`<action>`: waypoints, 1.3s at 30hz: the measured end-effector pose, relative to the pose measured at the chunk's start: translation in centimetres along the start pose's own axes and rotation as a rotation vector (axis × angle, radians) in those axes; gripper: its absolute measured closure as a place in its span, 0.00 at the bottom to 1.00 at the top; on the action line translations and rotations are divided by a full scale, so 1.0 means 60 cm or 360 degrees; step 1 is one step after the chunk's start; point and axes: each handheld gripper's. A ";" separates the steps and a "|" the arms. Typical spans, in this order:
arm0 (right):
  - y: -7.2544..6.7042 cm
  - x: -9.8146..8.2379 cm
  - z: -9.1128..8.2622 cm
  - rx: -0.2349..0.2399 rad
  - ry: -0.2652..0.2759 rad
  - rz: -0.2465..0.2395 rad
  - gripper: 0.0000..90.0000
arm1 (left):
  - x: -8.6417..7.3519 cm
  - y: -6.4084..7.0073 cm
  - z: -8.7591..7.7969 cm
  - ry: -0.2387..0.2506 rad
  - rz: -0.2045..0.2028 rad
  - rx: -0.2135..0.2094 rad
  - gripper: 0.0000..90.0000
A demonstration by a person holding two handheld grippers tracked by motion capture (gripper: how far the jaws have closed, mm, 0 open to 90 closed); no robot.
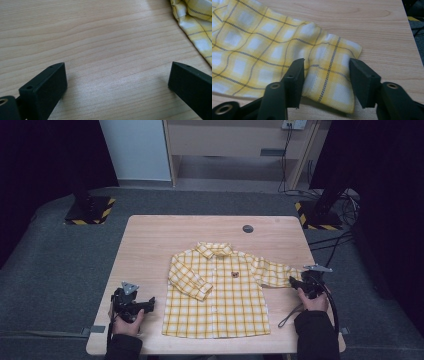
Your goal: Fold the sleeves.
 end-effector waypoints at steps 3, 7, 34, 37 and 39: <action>0.002 -0.001 -0.001 0.0033 0.0012 0.0042 0.63 | 0.000 0.000 0.000 0.0000 0.0000 0.0000 0.01; 0.008 -0.004 -0.005 0.0120 0.0047 0.0124 0.72 | 0.000 0.000 0.000 0.0000 -0.0001 0.0000 0.01; -0.024 0.031 -0.066 0.0454 0.0394 0.0131 0.82 | 0.000 0.000 0.000 0.0000 0.0000 -0.0001 0.01; -0.031 0.035 -0.070 0.0490 0.0415 0.0123 0.82 | 0.000 0.000 0.000 0.0000 0.0000 0.0000 0.01; -0.036 0.038 -0.073 0.0508 0.0422 0.0115 0.82 | 0.000 0.000 0.000 0.0000 0.0000 0.0000 0.01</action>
Point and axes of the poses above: each handheld gripper's, and its own axes: z roughly forward along the jaws, x roughly out of its top, y roughly to its right, and after that the axes turned 8 degrees about -z, right-handed
